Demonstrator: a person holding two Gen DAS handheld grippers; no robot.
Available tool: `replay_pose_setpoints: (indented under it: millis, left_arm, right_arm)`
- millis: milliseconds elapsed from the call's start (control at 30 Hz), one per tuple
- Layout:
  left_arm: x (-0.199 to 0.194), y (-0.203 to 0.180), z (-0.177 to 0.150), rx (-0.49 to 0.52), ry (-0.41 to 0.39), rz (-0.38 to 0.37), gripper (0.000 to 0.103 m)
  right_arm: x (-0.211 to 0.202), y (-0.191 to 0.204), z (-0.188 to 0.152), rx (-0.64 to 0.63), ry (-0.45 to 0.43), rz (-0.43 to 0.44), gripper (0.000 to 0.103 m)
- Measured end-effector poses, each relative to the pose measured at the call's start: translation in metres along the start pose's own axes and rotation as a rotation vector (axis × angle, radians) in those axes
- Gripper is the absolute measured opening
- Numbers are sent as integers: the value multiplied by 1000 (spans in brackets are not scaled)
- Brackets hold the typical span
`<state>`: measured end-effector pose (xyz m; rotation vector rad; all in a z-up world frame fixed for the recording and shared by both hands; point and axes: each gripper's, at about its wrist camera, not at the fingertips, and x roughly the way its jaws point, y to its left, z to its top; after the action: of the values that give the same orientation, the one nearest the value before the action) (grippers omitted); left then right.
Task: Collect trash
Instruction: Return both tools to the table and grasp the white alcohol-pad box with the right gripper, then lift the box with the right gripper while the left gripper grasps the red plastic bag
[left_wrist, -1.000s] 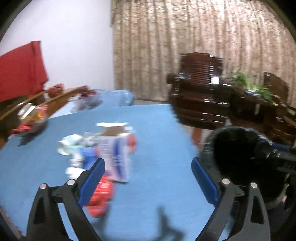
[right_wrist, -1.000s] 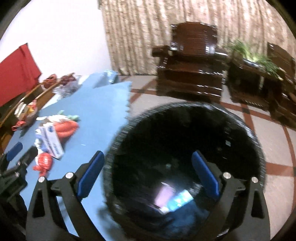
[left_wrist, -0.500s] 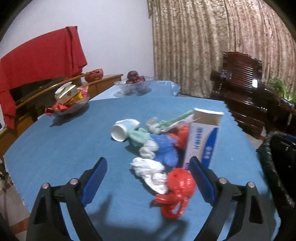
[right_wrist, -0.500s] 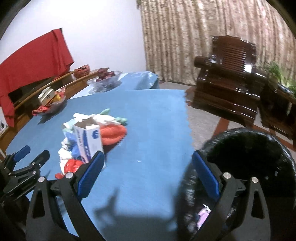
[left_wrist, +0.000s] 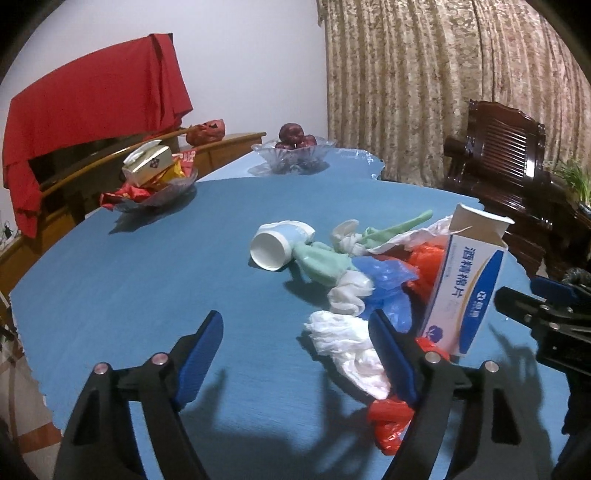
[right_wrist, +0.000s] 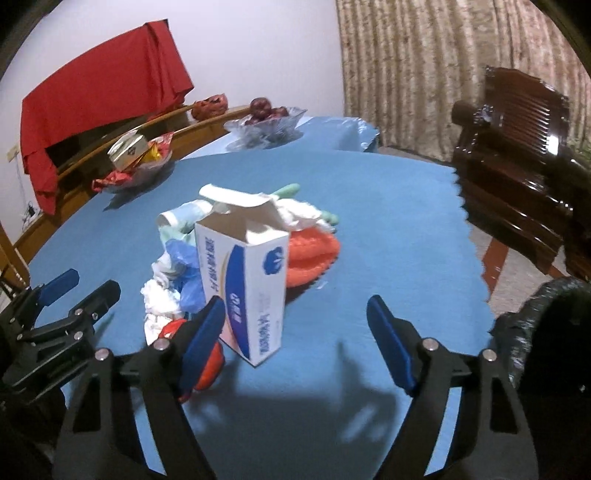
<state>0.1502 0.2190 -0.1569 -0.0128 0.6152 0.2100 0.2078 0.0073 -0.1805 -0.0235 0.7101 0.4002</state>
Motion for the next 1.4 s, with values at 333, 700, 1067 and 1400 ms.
replay_pose_setpoints:
  millis: [333, 700, 1067, 1400]
  left_arm:
    - [8, 6, -2, -19, 11, 13, 79]
    - [11, 8, -2, -29, 14, 12, 79]
    - [8, 7, -5, -31, 16, 14, 79]
    - [-2, 0, -15, -20, 16, -8, 79]
  right_arm:
    - [27, 14, 0, -26, 50, 83, 50]
    - [8, 21, -5, -35, 33, 138, 34]
    - [25, 23, -4, -5, 76, 164, 19]
    - [3, 4, -13, 17, 82, 162, 11]
